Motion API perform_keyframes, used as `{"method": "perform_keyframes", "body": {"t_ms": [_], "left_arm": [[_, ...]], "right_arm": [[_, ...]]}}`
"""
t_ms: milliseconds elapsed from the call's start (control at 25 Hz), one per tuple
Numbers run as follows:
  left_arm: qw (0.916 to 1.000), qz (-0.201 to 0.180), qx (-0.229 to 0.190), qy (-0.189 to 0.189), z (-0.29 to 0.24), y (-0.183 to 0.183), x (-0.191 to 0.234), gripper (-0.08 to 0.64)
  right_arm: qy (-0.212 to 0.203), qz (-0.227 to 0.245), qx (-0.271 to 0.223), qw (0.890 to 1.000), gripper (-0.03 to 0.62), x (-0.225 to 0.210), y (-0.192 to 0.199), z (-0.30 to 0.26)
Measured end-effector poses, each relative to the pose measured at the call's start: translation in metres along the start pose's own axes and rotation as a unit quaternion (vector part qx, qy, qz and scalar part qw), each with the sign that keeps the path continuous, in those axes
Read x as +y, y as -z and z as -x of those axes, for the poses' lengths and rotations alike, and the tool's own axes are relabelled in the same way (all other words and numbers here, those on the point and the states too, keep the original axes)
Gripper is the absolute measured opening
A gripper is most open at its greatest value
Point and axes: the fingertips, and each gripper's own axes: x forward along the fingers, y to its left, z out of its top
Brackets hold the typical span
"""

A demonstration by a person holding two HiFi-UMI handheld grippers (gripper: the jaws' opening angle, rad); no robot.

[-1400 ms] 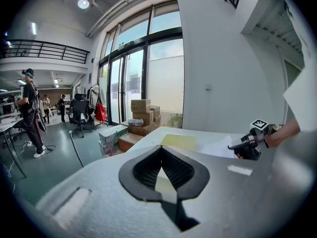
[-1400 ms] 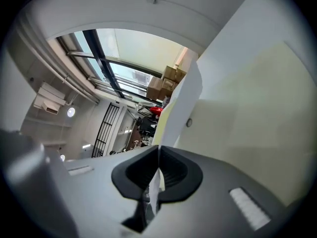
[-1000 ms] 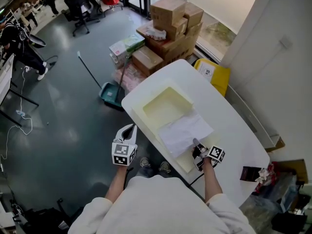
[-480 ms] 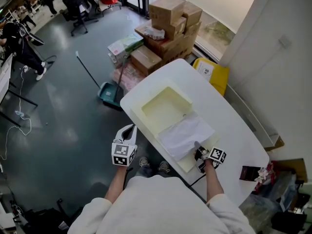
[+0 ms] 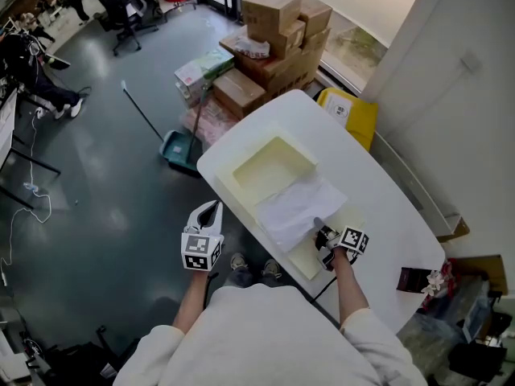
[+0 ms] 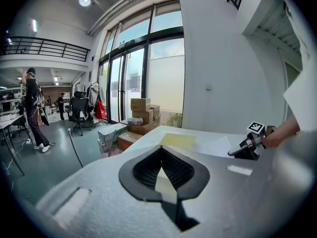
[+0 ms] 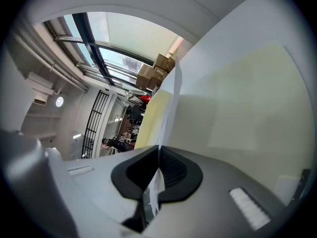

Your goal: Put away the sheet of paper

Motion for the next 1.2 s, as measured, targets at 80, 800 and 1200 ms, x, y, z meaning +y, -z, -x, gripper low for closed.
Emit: {"method": "perform_keyframes", "body": {"t_ms": [80, 800, 1200], "left_arm": [[1.0000, 0.001, 0.000, -0.002, 0.000, 0.001, 0.003, 0.006], [0.9996, 0.015, 0.007, -0.024, 0.010, 0.011, 0.027, 0.006], [0.9991, 0.017, 0.013, -0.037, 0.012, 0.012, 0.037, 0.006]], "right_arm": [[-0.005, 0.001, 0.002, 1.000, 0.002, 0.005, -0.001, -0.009], [-0.016, -0.005, 0.022, 1.000, 0.002, 0.032, -0.006, -0.073], [-0.007, -0.002, 0.038, 0.999, 0.002, 0.025, -0.011, -0.090]]}}
